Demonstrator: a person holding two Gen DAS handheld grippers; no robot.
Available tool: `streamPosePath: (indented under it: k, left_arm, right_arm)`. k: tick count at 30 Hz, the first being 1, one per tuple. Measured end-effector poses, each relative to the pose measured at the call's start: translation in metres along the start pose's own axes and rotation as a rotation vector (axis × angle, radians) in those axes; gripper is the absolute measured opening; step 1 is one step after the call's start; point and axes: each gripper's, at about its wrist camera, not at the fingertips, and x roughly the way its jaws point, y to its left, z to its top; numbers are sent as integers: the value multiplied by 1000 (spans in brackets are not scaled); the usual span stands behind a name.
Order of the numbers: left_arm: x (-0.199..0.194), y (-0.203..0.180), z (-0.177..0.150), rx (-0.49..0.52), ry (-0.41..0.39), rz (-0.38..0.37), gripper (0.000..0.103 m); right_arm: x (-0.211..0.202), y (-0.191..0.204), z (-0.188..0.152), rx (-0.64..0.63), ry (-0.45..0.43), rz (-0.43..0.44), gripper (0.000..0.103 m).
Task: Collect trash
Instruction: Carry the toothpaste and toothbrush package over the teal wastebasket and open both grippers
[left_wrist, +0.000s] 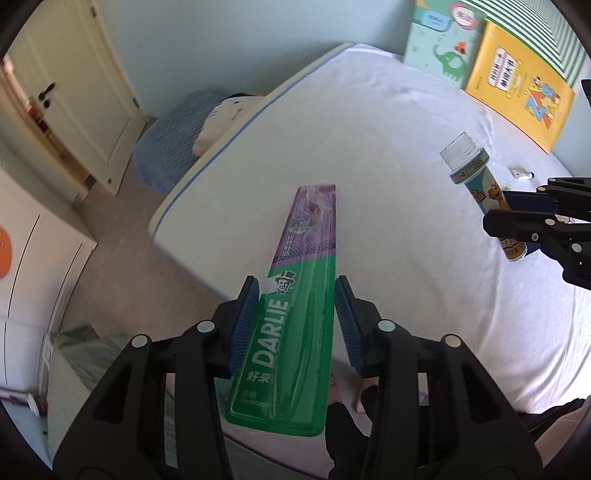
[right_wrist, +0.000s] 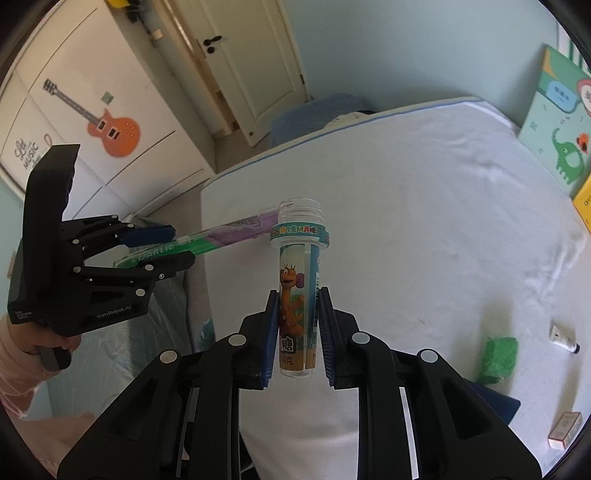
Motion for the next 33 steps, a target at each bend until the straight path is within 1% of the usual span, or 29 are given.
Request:
streamPosePath:
  k: [2,4,5,6,7,9,11,13,18,25,33]
  left_arm:
    - [-5,12,-10,-31,-4,1,40]
    - [-13,24,-20,-66,-15,21,40]
    - [-17,27,-24,-75,-21,31,37]
    - [-22,33,-28,-89,-22,32,20]
    - [-25,37,-32,-105,-20,47,17]
    - [-31,49,-42,-142,-26,61,16]
    - [-33,60,-52,-179,-27,53,16]
    - [-35,70,-64,-217,-21,56,11]
    - [-43,96,-94,-342,-21,74,11]
    - [-50,126,-133,-449,4,127,11]
    - [-49,148,-170,-538,51,164,11]
  right_arm:
    - [9,17,7,-41,8,23,22]
    - [16,29,12,-72,19,44,22]
    - [19,37,15,-92,24,55,22]
    - [23,45,18,-113,30,65,22]
    - [26,53,21,-135,36,77,22]
    - [33,68,25,-171,45,97,22]
    - [41,84,29,-209,58,118,22]
    - [48,98,32,-239,70,136,22]
    - [64,135,36,-335,109,185,22]
    - [89,188,40,-444,169,252,22]
    - [118,233,36,-533,239,312,22]
